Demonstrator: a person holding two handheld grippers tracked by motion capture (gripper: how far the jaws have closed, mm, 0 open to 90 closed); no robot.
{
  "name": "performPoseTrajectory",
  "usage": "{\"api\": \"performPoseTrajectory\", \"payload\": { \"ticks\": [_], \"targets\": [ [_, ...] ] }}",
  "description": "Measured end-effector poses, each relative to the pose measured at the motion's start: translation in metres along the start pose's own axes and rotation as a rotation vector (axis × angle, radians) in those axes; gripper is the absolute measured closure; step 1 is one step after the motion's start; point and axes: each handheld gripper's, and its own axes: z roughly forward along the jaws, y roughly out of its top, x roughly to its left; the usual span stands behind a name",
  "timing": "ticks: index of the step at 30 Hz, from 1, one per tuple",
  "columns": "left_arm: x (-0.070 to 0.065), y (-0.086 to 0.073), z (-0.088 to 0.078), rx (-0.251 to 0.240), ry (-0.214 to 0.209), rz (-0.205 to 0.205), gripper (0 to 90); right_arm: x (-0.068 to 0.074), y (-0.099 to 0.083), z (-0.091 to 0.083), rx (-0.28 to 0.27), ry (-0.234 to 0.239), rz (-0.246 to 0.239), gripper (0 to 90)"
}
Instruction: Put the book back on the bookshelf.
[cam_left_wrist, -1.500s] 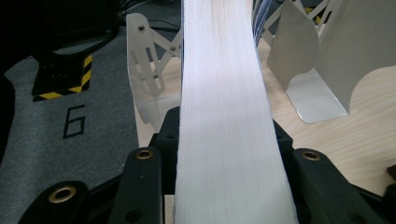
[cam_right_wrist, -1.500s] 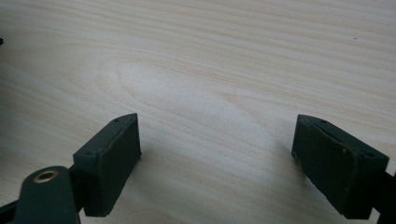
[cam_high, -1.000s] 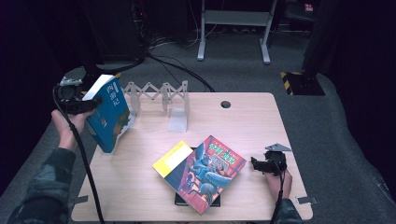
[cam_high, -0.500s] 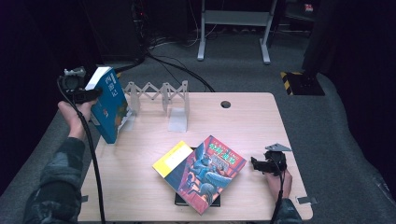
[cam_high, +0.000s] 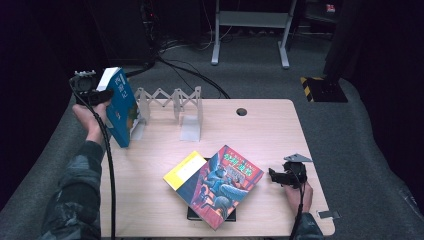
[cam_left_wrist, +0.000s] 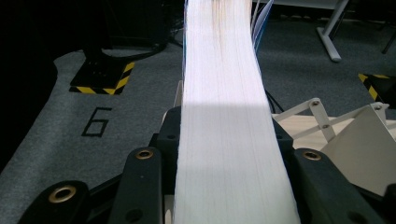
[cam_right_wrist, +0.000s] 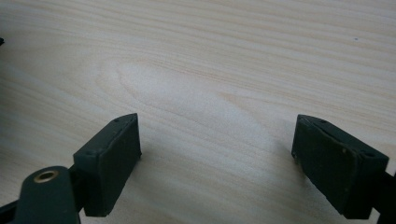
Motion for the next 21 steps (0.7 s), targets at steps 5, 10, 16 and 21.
{"api": "performPoseTrajectory", "payload": {
  "ticks": [5,10,16,21],
  "targets": [
    [-0.001,-0.003,0.011,-0.008,0.012,-0.030,61.0,0.000,0.000,0.000,-0.001,-0.003,0.001,14.7],
    [-0.001,-0.006,0.020,-0.011,0.029,-0.046,61.0,0.000,0.000,0.000,-0.001,-0.003,0.001,14.7],
    [0.004,-0.012,0.029,-0.003,0.022,-0.062,60.9,0.000,0.000,0.000,0.000,-0.003,0.000,14.7],
    [0.005,-0.013,0.032,-0.018,0.018,-0.048,60.8,0.000,0.000,0.000,0.000,-0.002,-0.001,14.7]
  ]
}}
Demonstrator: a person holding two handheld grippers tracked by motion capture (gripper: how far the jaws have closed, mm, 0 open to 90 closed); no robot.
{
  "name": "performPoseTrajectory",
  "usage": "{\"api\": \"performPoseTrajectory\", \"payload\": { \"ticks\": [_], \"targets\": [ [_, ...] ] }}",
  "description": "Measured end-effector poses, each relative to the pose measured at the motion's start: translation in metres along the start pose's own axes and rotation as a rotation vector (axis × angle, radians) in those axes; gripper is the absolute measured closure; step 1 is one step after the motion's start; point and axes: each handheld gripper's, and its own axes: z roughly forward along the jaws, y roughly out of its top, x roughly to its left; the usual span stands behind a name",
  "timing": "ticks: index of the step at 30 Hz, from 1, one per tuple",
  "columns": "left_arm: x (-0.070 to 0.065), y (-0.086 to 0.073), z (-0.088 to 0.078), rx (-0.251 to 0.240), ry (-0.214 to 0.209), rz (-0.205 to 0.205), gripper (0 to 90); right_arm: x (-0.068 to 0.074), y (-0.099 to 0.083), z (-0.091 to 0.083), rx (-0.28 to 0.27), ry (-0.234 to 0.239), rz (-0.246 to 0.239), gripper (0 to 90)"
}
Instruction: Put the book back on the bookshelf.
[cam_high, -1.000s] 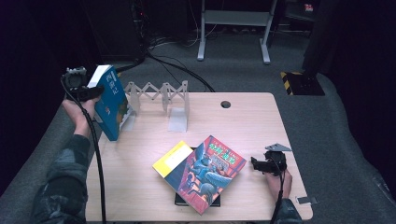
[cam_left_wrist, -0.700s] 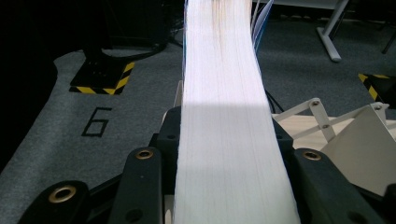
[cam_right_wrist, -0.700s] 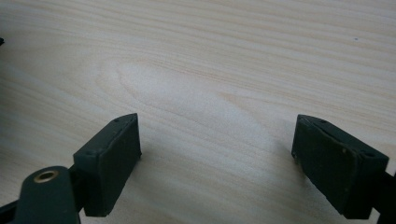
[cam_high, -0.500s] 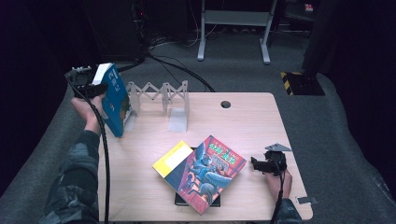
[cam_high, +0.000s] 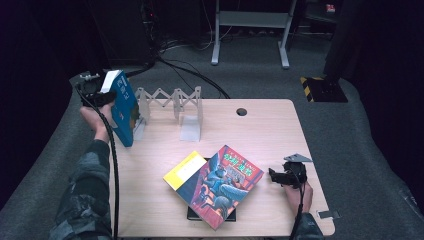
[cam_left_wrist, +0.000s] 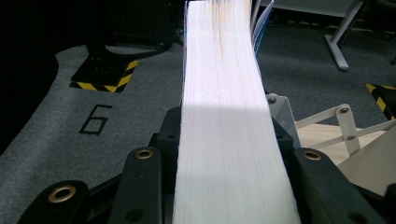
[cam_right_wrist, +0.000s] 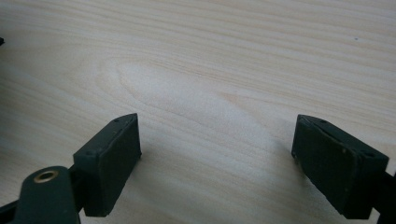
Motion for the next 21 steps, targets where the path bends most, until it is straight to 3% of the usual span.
{"api": "performPoseTrajectory", "payload": {
  "ticks": [11,15,21],
  "targets": [
    [0.007,0.000,0.001,0.027,0.009,0.012,56.6,0.000,0.000,0.000,0.000,0.000,0.002,14.8],
    [0.008,0.001,-0.001,0.051,0.016,0.041,45.0,0.000,0.000,0.000,0.001,0.001,0.000,14.7],
    [0.012,0.001,-0.014,0.042,-0.012,0.031,29.8,0.000,0.000,0.000,0.001,0.001,0.000,14.8]
  ]
}}
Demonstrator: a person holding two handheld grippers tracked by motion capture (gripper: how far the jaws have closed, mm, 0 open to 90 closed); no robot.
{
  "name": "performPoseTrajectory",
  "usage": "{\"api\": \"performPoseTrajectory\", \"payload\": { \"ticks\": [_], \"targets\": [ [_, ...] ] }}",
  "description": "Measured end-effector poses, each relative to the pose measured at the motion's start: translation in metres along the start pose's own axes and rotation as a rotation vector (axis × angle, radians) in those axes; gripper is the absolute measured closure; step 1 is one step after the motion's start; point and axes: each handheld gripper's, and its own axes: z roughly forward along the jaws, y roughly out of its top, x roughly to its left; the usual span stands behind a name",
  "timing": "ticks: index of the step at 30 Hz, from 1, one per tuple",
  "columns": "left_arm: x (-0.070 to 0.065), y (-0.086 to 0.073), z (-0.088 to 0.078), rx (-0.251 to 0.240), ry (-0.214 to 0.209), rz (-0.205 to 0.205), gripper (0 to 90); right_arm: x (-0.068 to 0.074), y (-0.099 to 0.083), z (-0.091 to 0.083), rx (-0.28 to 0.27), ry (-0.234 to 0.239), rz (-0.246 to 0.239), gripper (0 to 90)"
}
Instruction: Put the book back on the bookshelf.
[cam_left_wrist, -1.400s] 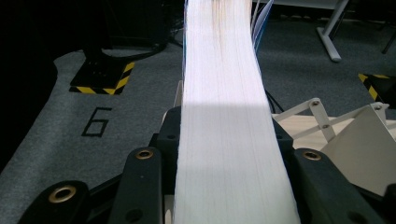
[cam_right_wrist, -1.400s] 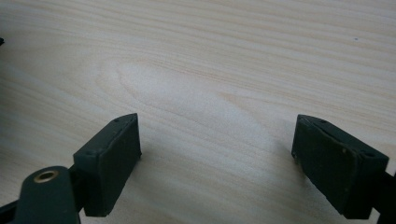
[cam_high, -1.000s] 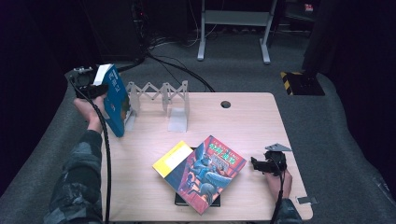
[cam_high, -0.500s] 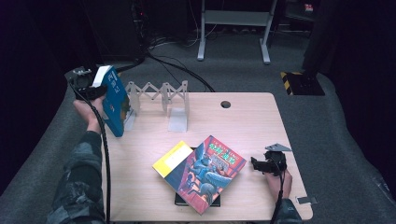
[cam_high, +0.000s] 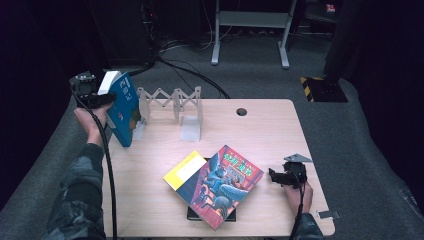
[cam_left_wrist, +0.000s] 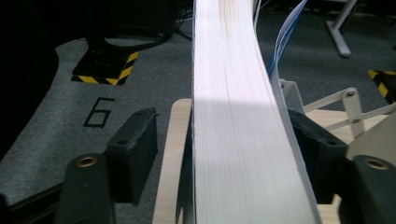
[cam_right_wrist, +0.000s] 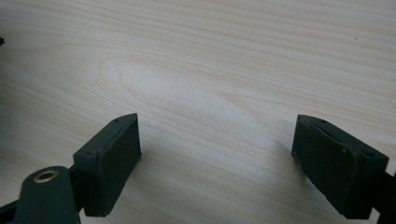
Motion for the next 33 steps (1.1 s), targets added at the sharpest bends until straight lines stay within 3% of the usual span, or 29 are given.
{"api": "performPoseTrajectory", "payload": {
  "ticks": [3,10,12,17,23,33],
  "targets": [
    [-0.001,0.002,-0.008,0.010,-0.021,0.014,21.0,0.000,0.000,0.000,0.000,-0.001,0.001,14.8],
    [-0.005,0.006,-0.034,-0.008,-0.078,0.053,15.1,0.000,0.000,0.000,-0.001,-0.001,0.003,14.7],
    [-0.010,0.005,-0.044,-0.027,-0.089,0.103,13.9,0.000,0.000,0.000,0.000,0.000,0.001,14.7],
    [-0.023,0.002,-0.065,-0.032,-0.146,0.177,9.2,0.000,0.000,0.000,-0.001,-0.001,0.003,14.7],
    [-0.040,-0.008,-0.079,-0.029,-0.216,0.223,7.3,0.000,0.000,0.000,0.000,-0.002,0.004,14.7],
    [-0.066,-0.040,-0.088,-0.005,-0.294,0.305,7.2,0.000,0.000,0.000,-0.001,-0.005,0.007,15.2]
  ]
}}
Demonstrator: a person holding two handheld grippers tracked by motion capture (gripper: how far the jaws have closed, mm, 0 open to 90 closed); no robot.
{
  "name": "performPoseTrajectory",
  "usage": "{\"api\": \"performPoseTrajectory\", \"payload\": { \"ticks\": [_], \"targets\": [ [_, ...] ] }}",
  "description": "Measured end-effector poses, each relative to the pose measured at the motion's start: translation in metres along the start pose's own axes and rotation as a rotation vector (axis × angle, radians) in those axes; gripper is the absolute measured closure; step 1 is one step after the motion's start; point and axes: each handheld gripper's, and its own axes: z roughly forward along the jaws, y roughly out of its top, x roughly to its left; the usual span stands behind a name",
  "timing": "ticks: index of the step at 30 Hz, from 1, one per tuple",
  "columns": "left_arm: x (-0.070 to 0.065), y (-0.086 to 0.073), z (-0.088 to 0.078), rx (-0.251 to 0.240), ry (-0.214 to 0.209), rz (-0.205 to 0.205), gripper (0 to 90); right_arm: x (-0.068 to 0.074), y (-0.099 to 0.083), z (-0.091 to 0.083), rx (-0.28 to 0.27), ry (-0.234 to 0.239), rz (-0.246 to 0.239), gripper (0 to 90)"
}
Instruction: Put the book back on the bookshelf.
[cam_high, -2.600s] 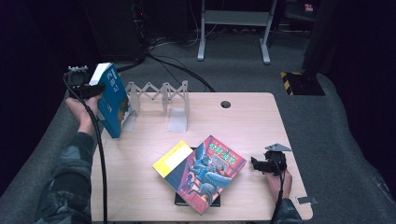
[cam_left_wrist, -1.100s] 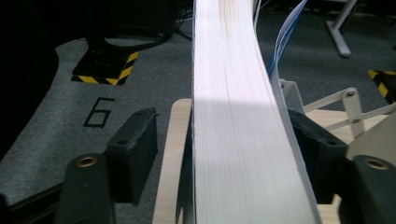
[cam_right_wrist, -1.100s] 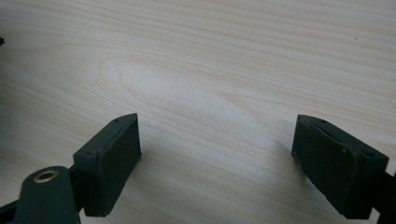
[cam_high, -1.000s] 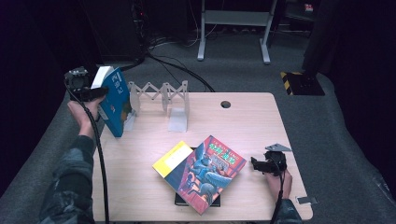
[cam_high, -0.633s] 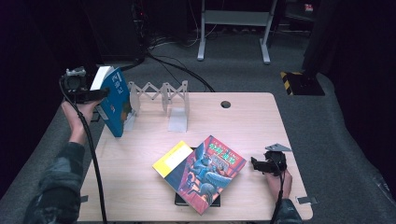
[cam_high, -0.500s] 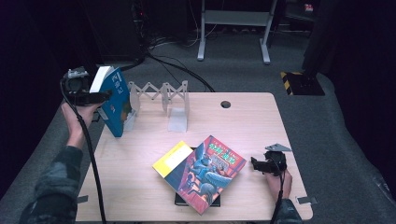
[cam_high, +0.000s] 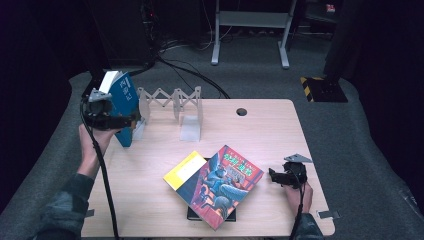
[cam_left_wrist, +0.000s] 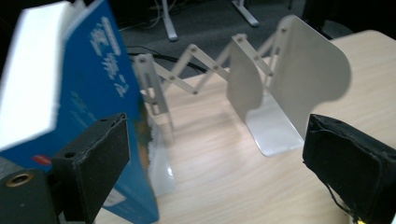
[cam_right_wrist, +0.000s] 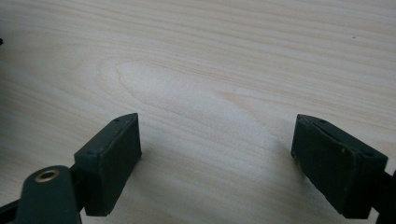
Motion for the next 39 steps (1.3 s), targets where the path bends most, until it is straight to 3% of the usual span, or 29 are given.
{"api": "performPoseTrajectory", "payload": {
  "ticks": [8,18,23,27,35,37,39],
  "targets": [
    [-0.030,-0.026,0.012,0.025,-0.085,0.030,6.3,0.000,0.000,0.000,0.002,-0.004,0.006,15.4],
    [-0.067,-0.068,0.044,0.125,-0.222,0.046,4.8,0.001,0.000,-0.002,0.017,0.013,-0.002,14.0],
    [-0.082,-0.088,0.057,0.171,-0.257,0.061,4.5,0.000,-0.003,-0.008,0.013,0.069,0.030,13.1],
    [-0.092,-0.096,0.064,0.186,-0.286,0.059,4.3,0.003,-0.005,-0.015,0.002,0.149,0.055,11.9],
    [-0.110,-0.107,0.078,0.218,-0.311,0.100,2.8,0.037,0.005,-0.062,-0.063,0.242,-0.002,10.7],
    [-0.111,-0.109,0.081,0.236,-0.314,0.111,2.8,0.045,0.005,-0.069,-0.060,0.282,0.003,10.5],
    [-0.115,-0.113,0.085,0.239,-0.316,0.100,2.7,0.055,0.003,-0.073,-0.050,0.292,-0.007,10.6]
  ]
}}
